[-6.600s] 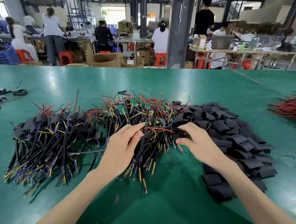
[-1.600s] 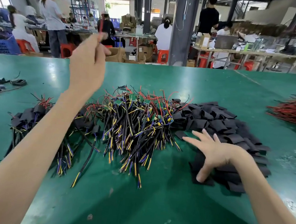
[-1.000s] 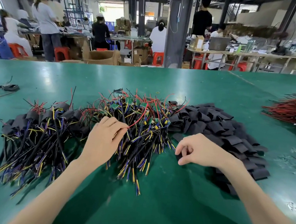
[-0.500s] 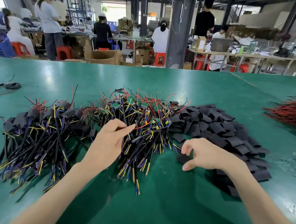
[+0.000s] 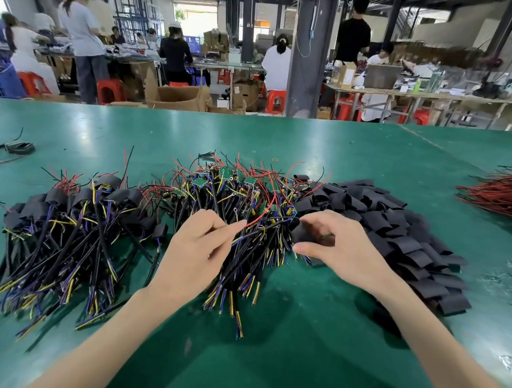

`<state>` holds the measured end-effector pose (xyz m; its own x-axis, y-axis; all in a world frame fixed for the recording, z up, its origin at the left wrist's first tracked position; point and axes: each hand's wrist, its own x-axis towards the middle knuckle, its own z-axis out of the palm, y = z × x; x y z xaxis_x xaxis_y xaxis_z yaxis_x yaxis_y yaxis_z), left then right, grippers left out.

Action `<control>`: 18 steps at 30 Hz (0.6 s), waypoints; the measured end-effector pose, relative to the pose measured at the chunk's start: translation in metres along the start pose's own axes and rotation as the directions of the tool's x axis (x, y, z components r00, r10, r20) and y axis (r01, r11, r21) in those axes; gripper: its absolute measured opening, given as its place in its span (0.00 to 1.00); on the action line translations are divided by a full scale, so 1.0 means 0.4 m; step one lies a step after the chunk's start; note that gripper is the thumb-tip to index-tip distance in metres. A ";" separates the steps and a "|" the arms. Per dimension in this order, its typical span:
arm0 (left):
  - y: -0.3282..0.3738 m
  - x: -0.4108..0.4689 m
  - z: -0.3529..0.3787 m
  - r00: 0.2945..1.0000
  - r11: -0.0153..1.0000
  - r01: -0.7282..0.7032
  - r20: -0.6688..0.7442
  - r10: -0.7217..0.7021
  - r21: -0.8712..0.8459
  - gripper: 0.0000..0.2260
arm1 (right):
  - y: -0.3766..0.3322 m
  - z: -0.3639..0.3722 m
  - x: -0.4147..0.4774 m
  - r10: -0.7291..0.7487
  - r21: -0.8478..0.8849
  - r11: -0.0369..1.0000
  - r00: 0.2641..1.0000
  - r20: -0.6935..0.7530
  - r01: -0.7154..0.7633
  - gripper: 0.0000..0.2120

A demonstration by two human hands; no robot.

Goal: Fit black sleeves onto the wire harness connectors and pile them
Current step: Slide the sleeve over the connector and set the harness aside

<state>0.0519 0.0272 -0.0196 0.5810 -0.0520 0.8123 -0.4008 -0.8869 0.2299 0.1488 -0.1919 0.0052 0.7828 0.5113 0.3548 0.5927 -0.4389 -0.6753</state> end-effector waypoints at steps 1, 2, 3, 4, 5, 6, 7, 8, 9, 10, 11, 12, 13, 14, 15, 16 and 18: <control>0.001 0.000 0.000 1.000 1.000 -0.003 -0.005 0.003 0.003 0.13 | 0.000 0.001 0.000 0.003 -0.002 1.000 1.000 -0.021 -0.003 0.17; 0.002 -0.001 -0.001 1.000 1.000 -0.006 -0.008 0.006 0.008 0.13 | 0.000 0.002 0.001 0.006 -0.002 1.000 0.999 -0.037 -0.006 0.17; 0.002 0.000 -0.002 1.000 1.000 -0.012 -0.007 0.012 0.014 0.13 | 0.000 0.003 0.001 0.006 -0.004 1.000 0.999 -0.047 -0.007 0.18; 0.001 0.000 -0.003 1.000 1.000 -0.023 -0.005 0.023 0.018 0.13 | 0.000 0.004 0.001 0.006 -0.007 1.000 0.999 -0.053 -0.006 0.18; 0.000 -0.001 -0.003 0.999 0.999 -0.038 -0.001 0.038 0.021 0.13 | -0.001 0.006 0.001 0.006 -0.006 1.000 0.998 -0.057 -0.007 0.18; -0.002 -0.002 -0.002 0.999 0.998 -0.054 0.006 0.054 0.023 0.13 | -0.002 0.007 0.001 0.009 -0.003 1.000 0.998 -0.060 -0.009 0.18; -0.004 -0.003 -0.002 0.998 0.997 -0.069 0.015 0.068 0.029 0.13 | -0.003 0.009 0.000 0.011 0.002 1.000 0.998 -0.062 -0.011 0.18; -0.006 -0.004 -0.001 0.996 0.996 -0.083 0.023 0.082 0.039 0.13 | -0.004 0.011 0.000 0.012 0.005 1.000 0.998 -0.060 -0.012 0.18; -0.009 -0.004 0.000 0.995 0.995 -0.093 0.027 0.091 0.049 0.13 | -0.005 0.011 0.000 0.013 0.003 1.000 0.998 -0.055 -0.013 0.18; -0.012 -0.004 0.001 0.995 0.994 -0.096 0.024 0.095 0.058 0.13 | -0.005 0.012 0.000 0.012 -0.002 1.000 0.999 -0.047 -0.012 0.19; -0.015 -0.004 0.002 0.995 0.993 -0.096 0.017 0.095 0.069 0.14 | -0.005 0.011 -0.001 0.009 -0.006 1.000 0.999 -0.039 -0.009 0.19; -0.019 -0.004 0.002 0.996 0.992 -0.093 0.007 0.093 0.084 0.14 | -0.005 0.010 -0.001 0.007 -0.006 1.000 0.999 -0.033 -0.008 0.18; -0.023 -0.004 0.002 0.996 0.990 -0.092 0.001 0.093 0.105 0.14 | -0.004 0.008 0.000 0.009 -0.003 1.000 1.000 -0.030 -0.009 0.18; -0.028 -0.004 0.001 0.995 0.987 -0.095 -0.002 0.096 0.129 0.14 | -0.004 0.006 0.000 0.014 -0.001 1.000 0.999 -0.029 -0.014 0.18; -0.033 -0.005 0.000 0.995 0.983 -0.101 -0.001 0.102 0.153 0.15 | -0.003 0.006 0.001 0.020 0.005 1.000 0.999 -0.029 -0.020 0.18; -0.036 -0.005 0.000 0.994 0.979 -0.108 0.003 0.109 0.172 0.15 | -0.002 0.005 0.001 0.026 0.015 1.000 0.999 -0.030 -0.026 0.18; -0.039 -0.006 0.001 0.991 0.971 -0.133 0.010 0.134 0.196 0.14 | 0.000 0.005 0.003 0.037 0.036 0.999 0.999 -0.037 -0.036 0.18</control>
<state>0.0569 0.0411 -0.0253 0.5293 -0.1748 0.8302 -0.3277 -0.9447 0.0100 0.1493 -0.1900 0.0043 0.8106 0.4673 0.3531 0.5572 -0.4298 -0.7104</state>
